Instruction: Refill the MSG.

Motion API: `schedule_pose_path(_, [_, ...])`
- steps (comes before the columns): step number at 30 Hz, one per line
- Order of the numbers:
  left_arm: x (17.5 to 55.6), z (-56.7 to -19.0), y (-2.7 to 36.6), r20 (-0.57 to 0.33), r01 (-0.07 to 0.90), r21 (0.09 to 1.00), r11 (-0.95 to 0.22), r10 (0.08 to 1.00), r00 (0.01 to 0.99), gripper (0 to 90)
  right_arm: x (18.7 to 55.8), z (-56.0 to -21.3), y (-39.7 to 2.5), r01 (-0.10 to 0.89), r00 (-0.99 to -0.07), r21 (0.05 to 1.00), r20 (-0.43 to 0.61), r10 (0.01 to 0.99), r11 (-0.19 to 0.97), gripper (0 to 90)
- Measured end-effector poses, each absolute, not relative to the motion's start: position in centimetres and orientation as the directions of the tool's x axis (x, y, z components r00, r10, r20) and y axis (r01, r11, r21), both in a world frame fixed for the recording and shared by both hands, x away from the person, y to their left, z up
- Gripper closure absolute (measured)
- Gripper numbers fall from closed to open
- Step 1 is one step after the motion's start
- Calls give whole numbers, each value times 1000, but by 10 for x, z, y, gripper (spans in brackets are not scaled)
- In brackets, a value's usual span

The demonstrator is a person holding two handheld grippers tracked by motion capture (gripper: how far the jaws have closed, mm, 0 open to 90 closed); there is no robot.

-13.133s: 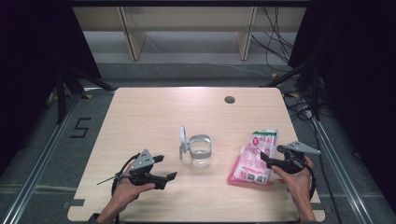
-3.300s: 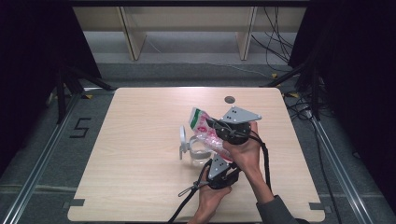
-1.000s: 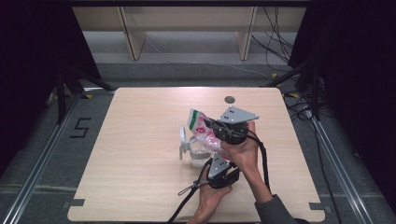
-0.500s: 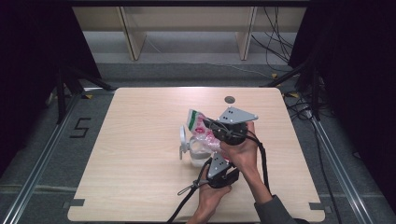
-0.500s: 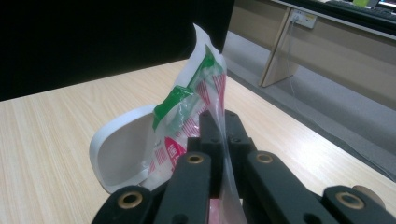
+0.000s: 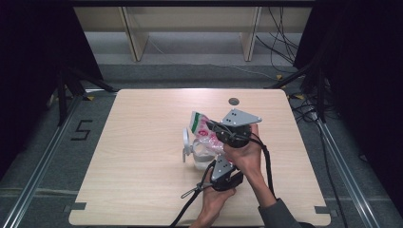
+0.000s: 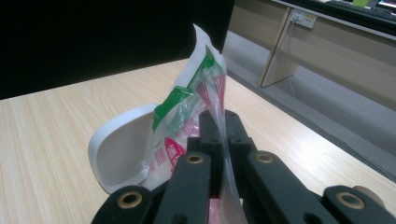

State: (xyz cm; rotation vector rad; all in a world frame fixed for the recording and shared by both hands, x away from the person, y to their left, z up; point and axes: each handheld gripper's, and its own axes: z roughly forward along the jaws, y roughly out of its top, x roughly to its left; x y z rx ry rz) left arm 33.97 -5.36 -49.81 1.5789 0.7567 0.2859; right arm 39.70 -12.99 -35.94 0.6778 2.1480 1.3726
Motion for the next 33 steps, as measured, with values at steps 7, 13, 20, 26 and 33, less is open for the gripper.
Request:
schedule_pose_path(7, [340,-498,-54,-246,296,955,20,613,751,783,396,-359,-130,155,-754,916,-133,644,370,897])
schedule_pose_path(13, [340,-498,-54,-247,298,954,20,611,752,782,395,-359,-130,172,-759,914,-115,641,368,897])
schedule_pose_path(20, [341,-498,-54,-246,295,955,21,611,752,783,395,-358,-130,154,-765,913,-131,630,377,897])
schedule_pose_path(26, [340,-498,-54,-246,295,955,21,612,752,783,395,-359,-129,156,-764,914,-129,632,375,897])
schedule_pose_path(33, [340,-498,-54,-245,294,956,22,612,752,783,394,-359,-129,171,-758,912,-120,641,372,898])
